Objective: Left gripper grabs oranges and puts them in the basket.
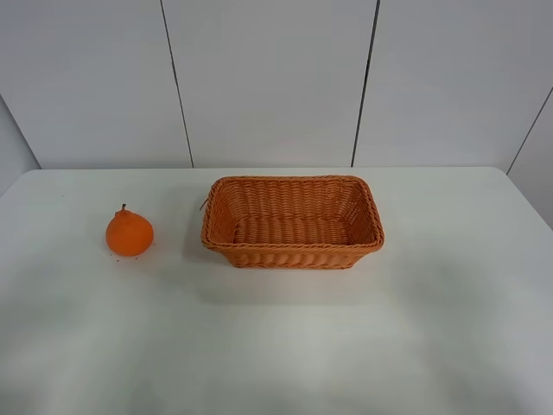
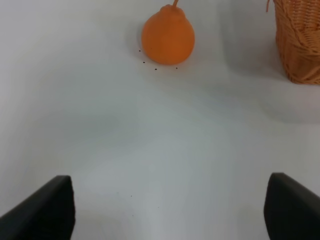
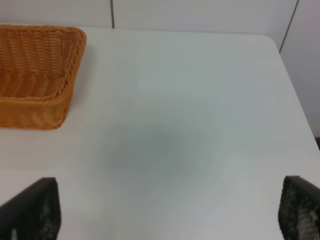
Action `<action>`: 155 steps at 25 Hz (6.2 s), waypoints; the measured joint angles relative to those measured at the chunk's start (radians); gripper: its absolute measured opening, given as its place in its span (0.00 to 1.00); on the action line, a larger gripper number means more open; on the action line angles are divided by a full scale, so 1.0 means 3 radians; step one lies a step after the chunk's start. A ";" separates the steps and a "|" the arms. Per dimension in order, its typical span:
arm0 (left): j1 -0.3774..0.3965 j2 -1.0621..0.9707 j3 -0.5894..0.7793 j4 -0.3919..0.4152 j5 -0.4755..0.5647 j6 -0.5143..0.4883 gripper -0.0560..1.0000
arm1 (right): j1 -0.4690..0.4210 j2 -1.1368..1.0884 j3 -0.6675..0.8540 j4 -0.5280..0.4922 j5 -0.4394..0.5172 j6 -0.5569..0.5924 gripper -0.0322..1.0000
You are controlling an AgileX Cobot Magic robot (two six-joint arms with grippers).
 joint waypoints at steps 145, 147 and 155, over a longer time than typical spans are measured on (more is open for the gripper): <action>-0.1365 0.7437 -0.5797 -0.0194 0.0431 0.0215 0.90 | 0.0000 0.0000 0.0000 0.0000 0.0000 0.0000 0.70; -0.1245 0.7430 -0.5762 -0.0127 0.0431 0.0232 0.90 | 0.0000 0.0000 0.0000 0.0000 0.0000 0.0000 0.70; -0.0414 0.7436 -0.5724 0.0008 0.0431 0.0239 0.90 | 0.0000 0.0000 0.0000 0.0000 0.0000 0.0000 0.70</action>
